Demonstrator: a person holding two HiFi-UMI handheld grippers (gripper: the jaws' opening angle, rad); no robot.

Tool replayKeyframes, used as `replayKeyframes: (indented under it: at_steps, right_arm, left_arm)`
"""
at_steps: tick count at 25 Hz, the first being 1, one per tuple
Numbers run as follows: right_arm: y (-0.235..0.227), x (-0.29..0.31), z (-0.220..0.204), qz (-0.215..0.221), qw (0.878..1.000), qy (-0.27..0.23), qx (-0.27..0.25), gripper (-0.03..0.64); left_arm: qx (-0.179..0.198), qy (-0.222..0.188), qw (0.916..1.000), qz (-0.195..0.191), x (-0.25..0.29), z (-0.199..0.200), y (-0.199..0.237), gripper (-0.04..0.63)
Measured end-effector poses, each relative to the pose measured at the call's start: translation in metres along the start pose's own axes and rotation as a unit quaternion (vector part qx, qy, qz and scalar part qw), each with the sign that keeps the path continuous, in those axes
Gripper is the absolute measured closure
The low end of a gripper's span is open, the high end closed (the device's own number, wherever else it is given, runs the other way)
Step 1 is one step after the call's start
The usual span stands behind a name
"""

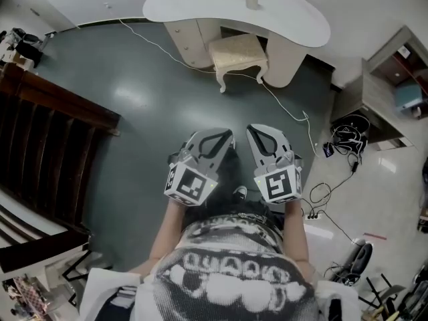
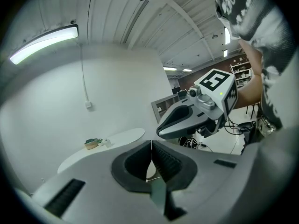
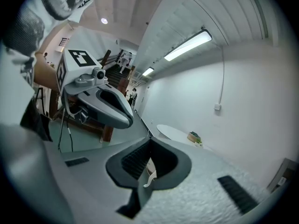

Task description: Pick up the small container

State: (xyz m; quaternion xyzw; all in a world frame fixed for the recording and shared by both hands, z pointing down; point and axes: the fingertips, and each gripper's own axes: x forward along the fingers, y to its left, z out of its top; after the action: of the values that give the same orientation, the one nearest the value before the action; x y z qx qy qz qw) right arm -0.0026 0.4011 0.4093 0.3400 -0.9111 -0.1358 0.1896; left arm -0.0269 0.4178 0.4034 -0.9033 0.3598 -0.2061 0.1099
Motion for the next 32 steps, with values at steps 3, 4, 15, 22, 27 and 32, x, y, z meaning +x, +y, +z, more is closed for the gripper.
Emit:
replayKeyframes:
  at_steps: [3,4,15,22,27,32]
  right_arm:
    - [-0.030,0.021,-0.004,-0.011,1.000,0.004,0.003,0.615]
    - [-0.041,0.029,-0.005,-0.016,1.000,0.010,0.002,0.615]
    - [-0.137,0.129,-0.007,-0.042,0.998,0.042,0.009,0.615]
    - [-0.174,0.173,-0.016,-0.059,0.997,0.058,0.011,0.615]
    - [-0.189,0.198,-0.019,-0.070,0.995,0.068,0.017,0.615]
    - [-0.197,0.207,-0.021,-0.081,0.994,0.065,0.022,0.615]
  left_arm:
    - [0.001,-0.009,0.9998,-0.016,0.030,0.002,0.022,0.591]
    - [0.004,-0.011,0.9997,-0.023,0.040,0.002,0.031,0.591]
    - [0.010,-0.027,0.9979,-0.059,0.128,-0.002,0.150,0.591]
    - [0.012,-0.033,0.9966,-0.074,0.168,-0.017,0.193,0.591]
    - [0.013,-0.034,0.9954,-0.089,0.182,-0.024,0.221,0.591]
    - [0.018,-0.039,0.9944,-0.097,0.192,-0.025,0.233,0.591]
